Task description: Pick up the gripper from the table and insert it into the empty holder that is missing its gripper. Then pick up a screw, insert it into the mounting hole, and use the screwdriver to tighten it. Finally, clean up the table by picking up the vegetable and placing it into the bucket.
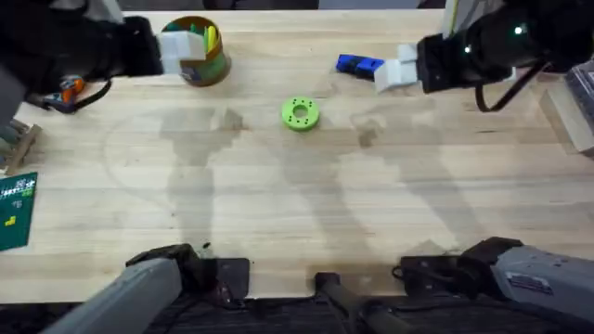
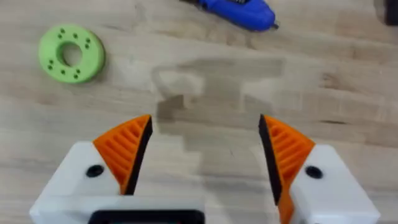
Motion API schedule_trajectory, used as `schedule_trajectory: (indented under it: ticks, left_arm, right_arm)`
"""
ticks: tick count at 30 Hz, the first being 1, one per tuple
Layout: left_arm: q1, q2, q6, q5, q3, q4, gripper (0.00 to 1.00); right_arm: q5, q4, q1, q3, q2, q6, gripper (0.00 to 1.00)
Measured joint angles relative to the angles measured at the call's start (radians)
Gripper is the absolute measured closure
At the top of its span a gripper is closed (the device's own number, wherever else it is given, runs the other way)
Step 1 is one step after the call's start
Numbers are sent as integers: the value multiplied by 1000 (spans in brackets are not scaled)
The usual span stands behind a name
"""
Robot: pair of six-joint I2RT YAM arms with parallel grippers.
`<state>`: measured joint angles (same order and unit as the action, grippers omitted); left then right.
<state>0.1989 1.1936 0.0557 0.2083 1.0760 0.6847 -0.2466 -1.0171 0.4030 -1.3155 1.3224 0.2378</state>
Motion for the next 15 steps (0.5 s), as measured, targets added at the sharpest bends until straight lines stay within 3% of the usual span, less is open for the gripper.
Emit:
schedule_trajectory:
  ticks: [10,15]
  left_arm:
    - [0,-348,24,-46,0,353,14]
    - [0,-464,27,-48,0,445,15]
  right_arm:
    - [0,-47,0,0,0,-67,8]
    - [0,-47,0,0,0,-74,8]
